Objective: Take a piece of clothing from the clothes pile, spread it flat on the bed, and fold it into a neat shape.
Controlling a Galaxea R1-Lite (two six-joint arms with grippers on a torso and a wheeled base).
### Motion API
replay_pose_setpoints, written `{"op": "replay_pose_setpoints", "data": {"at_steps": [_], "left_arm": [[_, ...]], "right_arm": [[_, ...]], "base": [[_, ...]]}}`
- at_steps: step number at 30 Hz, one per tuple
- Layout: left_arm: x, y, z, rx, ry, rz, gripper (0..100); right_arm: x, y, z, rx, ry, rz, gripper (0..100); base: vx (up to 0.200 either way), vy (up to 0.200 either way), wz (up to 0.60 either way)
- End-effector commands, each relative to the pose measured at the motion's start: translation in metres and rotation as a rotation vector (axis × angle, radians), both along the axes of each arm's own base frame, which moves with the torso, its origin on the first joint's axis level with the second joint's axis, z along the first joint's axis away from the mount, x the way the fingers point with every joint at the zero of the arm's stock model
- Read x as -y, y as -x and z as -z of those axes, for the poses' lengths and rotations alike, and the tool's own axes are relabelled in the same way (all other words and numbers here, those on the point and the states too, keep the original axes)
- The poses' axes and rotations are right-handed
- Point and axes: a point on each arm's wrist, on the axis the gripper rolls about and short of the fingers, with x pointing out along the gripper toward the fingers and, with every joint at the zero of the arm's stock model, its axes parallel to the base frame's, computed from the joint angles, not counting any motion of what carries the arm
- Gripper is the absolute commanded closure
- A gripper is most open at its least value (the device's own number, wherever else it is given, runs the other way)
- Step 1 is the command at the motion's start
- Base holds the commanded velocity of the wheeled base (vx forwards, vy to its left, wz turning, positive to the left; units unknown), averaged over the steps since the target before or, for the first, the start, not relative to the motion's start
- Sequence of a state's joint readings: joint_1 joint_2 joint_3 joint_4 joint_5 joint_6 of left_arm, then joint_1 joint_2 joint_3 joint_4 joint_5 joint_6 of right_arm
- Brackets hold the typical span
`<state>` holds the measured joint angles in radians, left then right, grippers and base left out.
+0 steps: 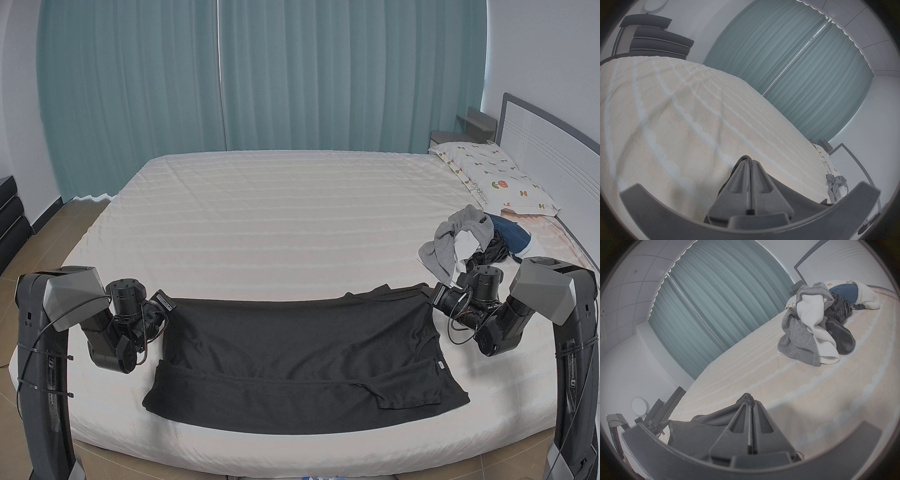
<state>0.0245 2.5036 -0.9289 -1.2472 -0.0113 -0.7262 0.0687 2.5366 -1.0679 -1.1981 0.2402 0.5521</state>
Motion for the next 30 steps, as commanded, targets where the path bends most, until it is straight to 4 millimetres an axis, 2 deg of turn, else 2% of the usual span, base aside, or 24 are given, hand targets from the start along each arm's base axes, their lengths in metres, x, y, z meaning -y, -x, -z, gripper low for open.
{"op": "replay_pose_setpoints", "data": {"at_steps": [1,5,13,19,24,28,30], "left_arm": [[-0.002,0.006,-0.006,-0.002,-0.001,-0.007,100],[-0.005,0.010,-0.010,-0.006,-0.008,-0.010,100],[-0.011,0.011,-0.017,0.008,-0.065,-0.005,100],[-0.010,0.010,-0.016,0.008,-0.064,-0.002,100],[-0.009,0.007,-0.013,0.009,-0.064,0.002,100],[-0.010,0.009,-0.012,0.002,-0.064,-0.002,100],[-0.013,0.013,-0.013,-0.009,-0.071,-0.007,100]], "right_arm": [[0.000,0.008,-0.005,-0.003,-0.002,-0.008,100],[0.002,0.020,-0.013,-0.026,0.003,-0.011,100],[0.012,0.025,-0.032,0.012,-0.007,-0.008,100],[0.011,0.021,-0.030,0.027,-0.010,-0.012,100],[0.008,0.013,-0.019,0.025,-0.011,-0.015,100],[0.007,0.022,-0.019,-0.007,-0.005,-0.025,100],[0.008,0.029,-0.027,-0.004,-0.017,-0.060,100]], "base": [[0.000,0.000,0.00],[0.000,0.000,0.00],[0.000,0.000,0.00],[0.000,0.000,0.00],[0.000,0.000,0.00],[0.000,0.000,0.00],[0.000,0.000,0.00]]}}
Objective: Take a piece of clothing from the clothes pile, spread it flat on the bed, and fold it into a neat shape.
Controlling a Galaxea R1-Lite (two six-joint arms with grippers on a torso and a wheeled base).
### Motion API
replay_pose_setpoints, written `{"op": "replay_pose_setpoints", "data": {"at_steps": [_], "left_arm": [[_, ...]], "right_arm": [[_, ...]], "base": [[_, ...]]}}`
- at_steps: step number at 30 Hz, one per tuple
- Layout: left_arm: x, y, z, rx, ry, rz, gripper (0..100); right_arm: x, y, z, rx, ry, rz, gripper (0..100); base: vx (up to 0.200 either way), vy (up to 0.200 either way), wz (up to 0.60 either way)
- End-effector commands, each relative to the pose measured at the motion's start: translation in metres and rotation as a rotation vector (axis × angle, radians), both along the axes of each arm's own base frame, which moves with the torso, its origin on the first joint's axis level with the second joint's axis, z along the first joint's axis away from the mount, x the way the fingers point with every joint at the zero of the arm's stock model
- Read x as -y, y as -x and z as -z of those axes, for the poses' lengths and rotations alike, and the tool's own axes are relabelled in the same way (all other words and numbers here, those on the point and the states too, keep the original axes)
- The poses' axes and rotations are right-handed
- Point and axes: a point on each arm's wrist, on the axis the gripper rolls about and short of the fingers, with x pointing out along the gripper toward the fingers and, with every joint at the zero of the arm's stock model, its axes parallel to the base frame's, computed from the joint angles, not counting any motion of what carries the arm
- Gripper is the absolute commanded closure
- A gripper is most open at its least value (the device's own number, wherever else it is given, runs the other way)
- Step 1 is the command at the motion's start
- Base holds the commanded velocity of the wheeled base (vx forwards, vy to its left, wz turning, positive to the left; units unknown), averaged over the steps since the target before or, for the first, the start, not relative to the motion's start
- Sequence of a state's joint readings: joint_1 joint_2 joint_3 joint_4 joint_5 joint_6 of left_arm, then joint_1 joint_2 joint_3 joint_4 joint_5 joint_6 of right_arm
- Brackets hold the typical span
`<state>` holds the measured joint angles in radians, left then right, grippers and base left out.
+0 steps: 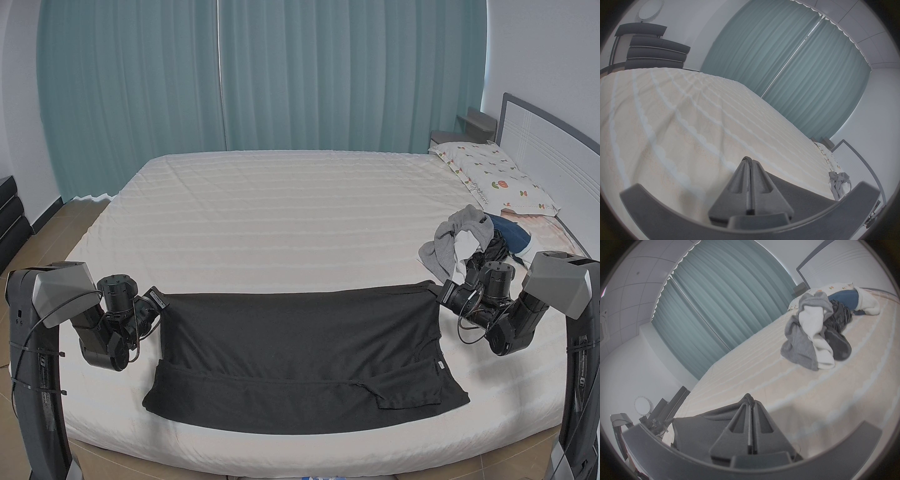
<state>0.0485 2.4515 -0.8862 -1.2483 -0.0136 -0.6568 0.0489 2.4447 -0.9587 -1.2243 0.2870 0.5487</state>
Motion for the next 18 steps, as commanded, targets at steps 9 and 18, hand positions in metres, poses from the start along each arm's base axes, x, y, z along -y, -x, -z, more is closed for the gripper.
{"op": "replay_pose_setpoints", "data": {"at_steps": [9,18], "left_arm": [[-0.005,0.025,-0.003,-0.032,-0.070,0.016,100],[-0.002,0.060,0.024,-0.141,-0.203,0.079,100]], "right_arm": [[0.001,0.036,-0.014,-0.054,-0.011,-0.074,100],[0.003,0.082,0.012,-0.190,0.101,-0.157,100]], "base": [[0.000,0.000,0.00],[0.000,0.000,0.00]]}}
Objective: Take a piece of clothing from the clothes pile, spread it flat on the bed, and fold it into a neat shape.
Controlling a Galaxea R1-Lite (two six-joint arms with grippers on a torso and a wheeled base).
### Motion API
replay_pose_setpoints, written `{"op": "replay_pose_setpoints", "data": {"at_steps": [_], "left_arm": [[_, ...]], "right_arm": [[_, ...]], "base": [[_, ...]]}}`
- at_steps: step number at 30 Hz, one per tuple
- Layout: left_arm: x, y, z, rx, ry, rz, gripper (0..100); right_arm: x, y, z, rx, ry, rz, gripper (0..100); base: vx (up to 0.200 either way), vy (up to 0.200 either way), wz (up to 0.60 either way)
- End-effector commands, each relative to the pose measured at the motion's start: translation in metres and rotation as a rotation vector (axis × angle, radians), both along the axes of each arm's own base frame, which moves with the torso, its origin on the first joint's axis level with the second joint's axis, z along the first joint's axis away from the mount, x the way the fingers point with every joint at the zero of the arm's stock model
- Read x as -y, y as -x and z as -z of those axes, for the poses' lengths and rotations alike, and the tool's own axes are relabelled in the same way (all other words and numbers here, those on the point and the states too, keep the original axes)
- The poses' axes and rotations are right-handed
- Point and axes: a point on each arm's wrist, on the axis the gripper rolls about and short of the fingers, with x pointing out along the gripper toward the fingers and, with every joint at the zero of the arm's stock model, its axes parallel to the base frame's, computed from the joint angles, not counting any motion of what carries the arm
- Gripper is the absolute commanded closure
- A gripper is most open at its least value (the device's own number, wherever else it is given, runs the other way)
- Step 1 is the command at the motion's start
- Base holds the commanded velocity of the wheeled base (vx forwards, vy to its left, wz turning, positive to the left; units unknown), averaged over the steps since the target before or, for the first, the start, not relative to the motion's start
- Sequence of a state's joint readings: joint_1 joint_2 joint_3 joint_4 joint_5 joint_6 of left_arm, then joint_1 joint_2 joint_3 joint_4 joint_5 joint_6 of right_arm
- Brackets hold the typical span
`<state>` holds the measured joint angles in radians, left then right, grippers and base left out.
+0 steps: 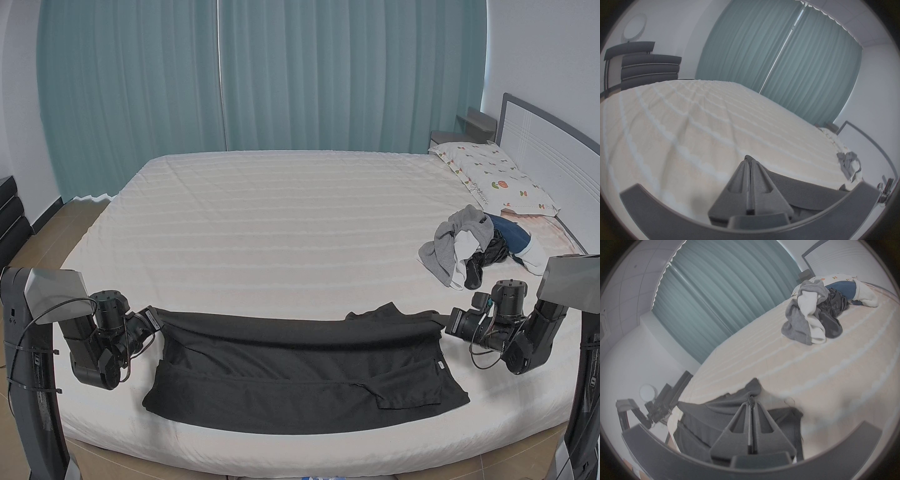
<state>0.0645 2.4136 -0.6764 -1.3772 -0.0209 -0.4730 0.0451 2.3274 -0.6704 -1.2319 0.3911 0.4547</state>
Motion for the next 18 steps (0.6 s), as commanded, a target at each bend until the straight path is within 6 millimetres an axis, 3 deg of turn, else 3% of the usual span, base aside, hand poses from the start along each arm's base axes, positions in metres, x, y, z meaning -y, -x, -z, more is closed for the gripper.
{"op": "replay_pose_setpoints", "data": {"at_steps": [1,8,15,16,17,18], "left_arm": [[0.002,0.024,0.022,-0.112,-0.040,0.026,100],[0.013,0.055,0.032,-0.157,-0.033,0.076,100],[0.016,0.068,0.048,-0.224,-0.051,0.101,100],[0.017,0.069,0.048,-0.225,-0.049,0.102,100],[0.017,0.072,0.049,-0.236,-0.044,0.107,100],[0.017,0.072,0.049,-0.239,-0.043,0.107,0]], "right_arm": [[0.001,0.025,0.014,-0.073,0.056,-0.037,100],[0.000,0.043,0.025,-0.132,0.072,-0.038,100],[0.002,0.056,0.039,-0.209,0.094,-0.014,100],[0.003,0.056,0.040,-0.212,0.094,-0.013,0],[0.004,0.059,0.042,-0.226,0.095,-0.007,0],[0.005,0.059,0.042,-0.228,0.091,-0.004,0]], "base": [[0.000,0.000,0.00],[0.000,0.000,0.00],[0.000,0.000,0.00],[0.000,0.000,0.00],[0.000,0.000,0.00],[0.000,0.000,0.00]]}}
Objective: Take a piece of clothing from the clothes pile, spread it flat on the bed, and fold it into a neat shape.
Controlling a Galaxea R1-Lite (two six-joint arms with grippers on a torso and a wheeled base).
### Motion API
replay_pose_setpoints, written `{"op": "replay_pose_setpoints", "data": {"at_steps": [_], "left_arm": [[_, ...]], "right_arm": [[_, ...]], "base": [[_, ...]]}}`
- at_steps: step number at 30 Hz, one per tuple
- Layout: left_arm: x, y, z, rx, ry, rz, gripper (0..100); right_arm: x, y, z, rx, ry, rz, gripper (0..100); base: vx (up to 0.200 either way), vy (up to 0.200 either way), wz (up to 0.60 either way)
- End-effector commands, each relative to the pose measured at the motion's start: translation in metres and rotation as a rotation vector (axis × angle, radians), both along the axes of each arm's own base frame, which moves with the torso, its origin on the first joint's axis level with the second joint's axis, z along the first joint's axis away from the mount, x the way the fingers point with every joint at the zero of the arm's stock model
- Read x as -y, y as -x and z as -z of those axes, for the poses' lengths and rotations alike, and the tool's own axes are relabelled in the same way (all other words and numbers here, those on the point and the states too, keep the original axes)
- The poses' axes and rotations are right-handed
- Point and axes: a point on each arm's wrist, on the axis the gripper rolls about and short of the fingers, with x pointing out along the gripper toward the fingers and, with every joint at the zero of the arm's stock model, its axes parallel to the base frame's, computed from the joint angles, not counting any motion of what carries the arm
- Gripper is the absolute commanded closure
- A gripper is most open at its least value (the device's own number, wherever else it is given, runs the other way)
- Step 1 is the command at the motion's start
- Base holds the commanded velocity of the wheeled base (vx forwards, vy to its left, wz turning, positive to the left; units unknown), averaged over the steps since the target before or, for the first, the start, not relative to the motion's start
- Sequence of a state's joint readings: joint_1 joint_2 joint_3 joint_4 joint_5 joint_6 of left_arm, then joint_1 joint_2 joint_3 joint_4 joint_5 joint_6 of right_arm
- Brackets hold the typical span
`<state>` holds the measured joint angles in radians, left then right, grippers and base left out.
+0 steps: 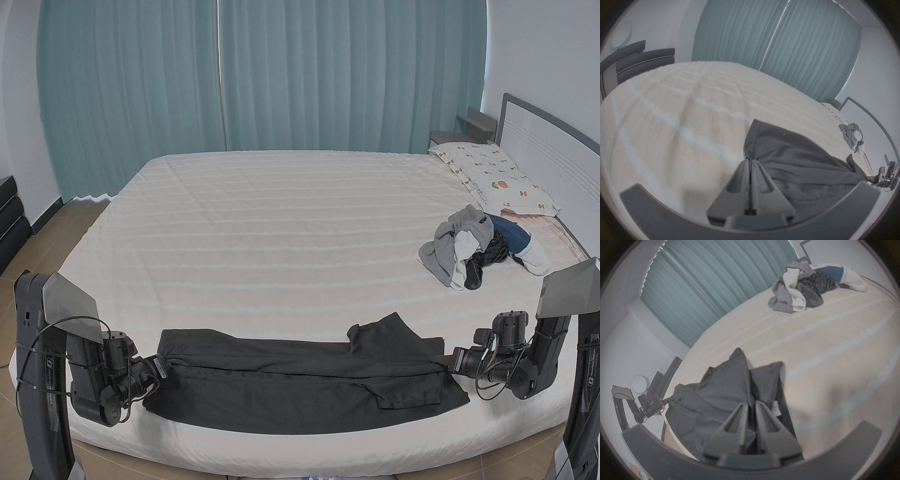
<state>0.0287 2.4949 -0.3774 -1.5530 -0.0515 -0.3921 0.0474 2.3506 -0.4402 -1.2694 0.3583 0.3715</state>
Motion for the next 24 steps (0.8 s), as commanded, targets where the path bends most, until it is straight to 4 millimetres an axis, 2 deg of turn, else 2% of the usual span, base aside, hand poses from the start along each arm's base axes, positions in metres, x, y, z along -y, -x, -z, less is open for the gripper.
{"op": "replay_pose_setpoints", "data": {"at_steps": [1,4,6,9,10,13,17,21,24], "left_arm": [[0.002,0.008,0.007,-0.037,0.004,0.005,0],[0.001,0.009,0.006,-0.037,0.007,0.000,0],[-0.002,0.008,0.002,-0.023,0.015,-0.013,0],[-0.008,0.004,-0.015,0.038,0.067,-0.056,0],[-0.008,0.003,-0.016,0.042,0.069,-0.059,0],[-0.014,-0.001,-0.043,0.135,0.167,-0.076,0],[-0.021,-0.001,-0.067,0.203,0.257,-0.100,0],[-0.030,-0.001,-0.079,0.204,0.261,-0.129,0],[-0.031,-0.010,-0.084,0.189,0.270,-0.133,0]], "right_arm": [[0.003,0.006,0.008,-0.045,-0.006,0.015,0],[0.006,0.003,0.002,-0.030,-0.027,0.042,0],[0.009,0.001,-0.011,0.011,-0.063,0.074,0],[0.011,0.000,-0.024,0.015,-0.175,0.155,0],[0.011,0.000,-0.024,0.015,-0.181,0.159,0],[0.015,-0.002,-0.027,0.023,-0.260,0.215,0],[0.012,-0.004,-0.028,0.030,-0.262,0.206,0],[0.008,-0.004,-0.024,0.017,-0.263,0.196,0],[0.006,-0.005,-0.020,0.006,-0.262,0.193,0]], "base": [[0.000,0.000,0.00],[0.000,0.000,0.00],[0.000,0.000,0.00],[0.000,0.000,0.00],[0.000,0.000,0.00],[0.000,0.000,0.00],[0.000,0.000,0.00],[0.000,0.000,0.00],[0.000,0.000,0.00]]}}
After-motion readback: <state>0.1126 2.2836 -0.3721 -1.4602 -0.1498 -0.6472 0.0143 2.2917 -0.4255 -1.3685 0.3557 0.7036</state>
